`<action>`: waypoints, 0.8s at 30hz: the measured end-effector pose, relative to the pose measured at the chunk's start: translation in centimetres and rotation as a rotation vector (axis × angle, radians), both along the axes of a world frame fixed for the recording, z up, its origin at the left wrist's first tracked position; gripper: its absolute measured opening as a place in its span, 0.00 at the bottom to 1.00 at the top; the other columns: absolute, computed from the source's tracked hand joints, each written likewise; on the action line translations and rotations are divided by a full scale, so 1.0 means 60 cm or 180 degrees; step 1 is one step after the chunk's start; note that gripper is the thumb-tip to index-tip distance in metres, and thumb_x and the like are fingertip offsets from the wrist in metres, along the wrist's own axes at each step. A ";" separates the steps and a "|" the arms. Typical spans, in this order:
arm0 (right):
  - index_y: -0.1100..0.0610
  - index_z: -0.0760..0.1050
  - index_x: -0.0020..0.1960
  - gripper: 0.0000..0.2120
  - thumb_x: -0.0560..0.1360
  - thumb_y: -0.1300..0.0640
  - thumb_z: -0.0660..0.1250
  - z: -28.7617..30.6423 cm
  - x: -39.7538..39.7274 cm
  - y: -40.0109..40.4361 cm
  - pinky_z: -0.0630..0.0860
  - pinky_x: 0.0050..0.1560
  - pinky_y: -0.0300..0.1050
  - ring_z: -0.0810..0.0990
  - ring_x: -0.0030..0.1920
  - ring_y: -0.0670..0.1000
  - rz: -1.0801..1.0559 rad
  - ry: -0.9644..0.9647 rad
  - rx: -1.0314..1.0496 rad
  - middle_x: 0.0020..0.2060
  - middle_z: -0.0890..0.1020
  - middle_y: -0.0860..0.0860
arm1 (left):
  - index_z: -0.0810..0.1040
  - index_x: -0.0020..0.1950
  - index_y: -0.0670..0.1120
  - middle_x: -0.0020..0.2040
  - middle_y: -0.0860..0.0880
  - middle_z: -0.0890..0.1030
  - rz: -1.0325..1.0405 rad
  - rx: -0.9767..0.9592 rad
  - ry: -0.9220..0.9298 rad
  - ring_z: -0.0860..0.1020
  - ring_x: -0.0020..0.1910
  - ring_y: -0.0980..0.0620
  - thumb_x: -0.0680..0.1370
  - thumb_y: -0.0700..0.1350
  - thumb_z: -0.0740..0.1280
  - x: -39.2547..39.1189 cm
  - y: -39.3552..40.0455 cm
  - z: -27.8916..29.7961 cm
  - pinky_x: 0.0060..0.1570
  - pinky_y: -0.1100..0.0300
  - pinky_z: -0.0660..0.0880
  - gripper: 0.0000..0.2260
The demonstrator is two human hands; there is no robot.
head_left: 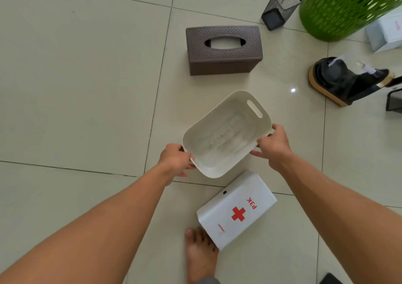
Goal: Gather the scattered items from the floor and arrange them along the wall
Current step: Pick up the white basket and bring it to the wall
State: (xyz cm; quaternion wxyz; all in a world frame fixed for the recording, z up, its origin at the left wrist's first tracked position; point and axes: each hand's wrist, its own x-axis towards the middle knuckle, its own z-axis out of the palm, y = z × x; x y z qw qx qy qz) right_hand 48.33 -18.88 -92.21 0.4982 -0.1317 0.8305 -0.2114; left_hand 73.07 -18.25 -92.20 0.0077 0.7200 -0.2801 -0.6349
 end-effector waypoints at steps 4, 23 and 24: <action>0.58 0.67 0.71 0.25 0.78 0.75 0.59 0.021 0.024 -0.016 0.84 0.42 0.51 0.83 0.52 0.56 -0.0148 0.0128 -0.0080 0.52 0.78 0.54 | 0.81 0.51 0.38 0.45 0.43 0.86 0.0264 -0.0187 -0.0070 0.86 0.39 0.49 0.79 0.35 0.62 0.022 -0.016 0.025 0.41 0.52 0.84 0.07; 0.57 0.76 0.65 0.15 0.80 0.66 0.63 0.048 0.547 -0.018 0.85 0.39 0.53 0.85 0.48 0.56 0.2132 -0.0566 -0.0290 0.48 0.81 0.56 | 0.79 0.54 0.47 0.51 0.46 0.83 0.1464 -0.0508 -0.1020 0.82 0.49 0.47 0.79 0.39 0.64 0.593 0.135 0.099 0.54 0.43 0.80 0.07; 0.57 0.76 0.65 0.15 0.80 0.66 0.63 0.043 0.589 -0.001 0.85 0.38 0.51 0.85 0.47 0.55 0.2235 -0.0613 -0.0281 0.48 0.81 0.55 | 0.78 0.56 0.49 0.53 0.46 0.82 0.1563 -0.0482 -0.1042 0.80 0.51 0.47 0.79 0.39 0.65 0.625 0.164 0.096 0.55 0.42 0.79 0.08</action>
